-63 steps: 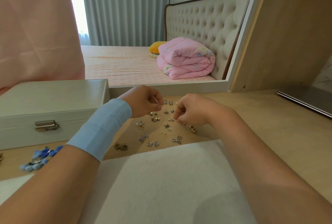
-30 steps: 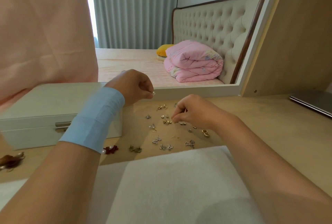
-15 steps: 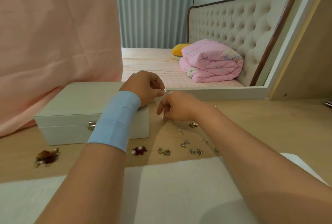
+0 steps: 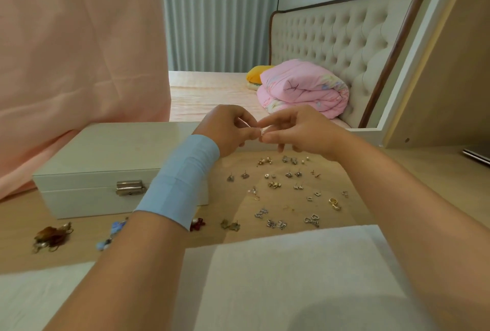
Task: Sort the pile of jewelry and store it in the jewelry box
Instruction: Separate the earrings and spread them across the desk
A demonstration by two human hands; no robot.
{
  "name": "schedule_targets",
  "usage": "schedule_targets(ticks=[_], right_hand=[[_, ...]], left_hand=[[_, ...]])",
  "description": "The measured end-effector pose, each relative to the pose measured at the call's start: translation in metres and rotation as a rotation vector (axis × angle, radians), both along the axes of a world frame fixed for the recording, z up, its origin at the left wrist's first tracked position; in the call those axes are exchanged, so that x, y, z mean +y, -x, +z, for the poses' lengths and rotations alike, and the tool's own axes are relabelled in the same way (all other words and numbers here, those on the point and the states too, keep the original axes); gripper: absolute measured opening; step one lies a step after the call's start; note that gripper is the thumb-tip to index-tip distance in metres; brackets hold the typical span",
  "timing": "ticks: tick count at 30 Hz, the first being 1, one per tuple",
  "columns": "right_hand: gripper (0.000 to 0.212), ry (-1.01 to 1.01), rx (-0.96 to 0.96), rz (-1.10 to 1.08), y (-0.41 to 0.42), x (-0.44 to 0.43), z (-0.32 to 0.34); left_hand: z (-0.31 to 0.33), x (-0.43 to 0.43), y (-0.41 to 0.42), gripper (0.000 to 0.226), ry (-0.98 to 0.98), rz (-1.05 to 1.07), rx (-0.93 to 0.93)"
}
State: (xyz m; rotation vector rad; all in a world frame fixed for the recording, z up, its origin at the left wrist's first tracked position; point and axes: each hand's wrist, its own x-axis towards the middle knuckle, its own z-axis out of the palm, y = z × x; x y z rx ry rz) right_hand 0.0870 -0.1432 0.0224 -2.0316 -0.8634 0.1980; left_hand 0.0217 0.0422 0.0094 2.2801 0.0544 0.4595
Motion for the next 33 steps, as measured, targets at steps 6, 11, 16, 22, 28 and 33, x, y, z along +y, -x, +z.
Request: schedule_targets(ticks=[6, 11, 16, 22, 28, 33], right_hand=[[0.013, -0.136, 0.038, -0.120, 0.001, -0.023, -0.010], [0.011, -0.144, 0.094, -0.111, 0.000, -0.036, -0.010], [0.022, -0.203, 0.149, -0.131, -0.006, -0.046, -0.012], [0.012, -0.113, 0.127, -0.127, -0.009, -0.049, -0.019], [0.012, -0.142, 0.183, -0.123, -0.015, -0.068, -0.013], [0.012, -0.190, 0.220, -0.155, -0.026, -0.083, -0.015]], left_hand=[[-0.003, -0.021, 0.001, 0.009, 0.142, -0.096, 0.031], [-0.008, -0.037, -0.002, 0.007, 0.242, -0.112, 0.046], [-0.014, -0.047, -0.006, 0.007, 0.266, -0.101, 0.029], [-0.022, -0.051, -0.012, 0.006, 0.285, -0.043, -0.043], [-0.024, -0.070, -0.018, 0.010, 0.284, -0.120, -0.027], [-0.024, -0.080, -0.033, 0.010, 0.104, -0.129, 0.063]])
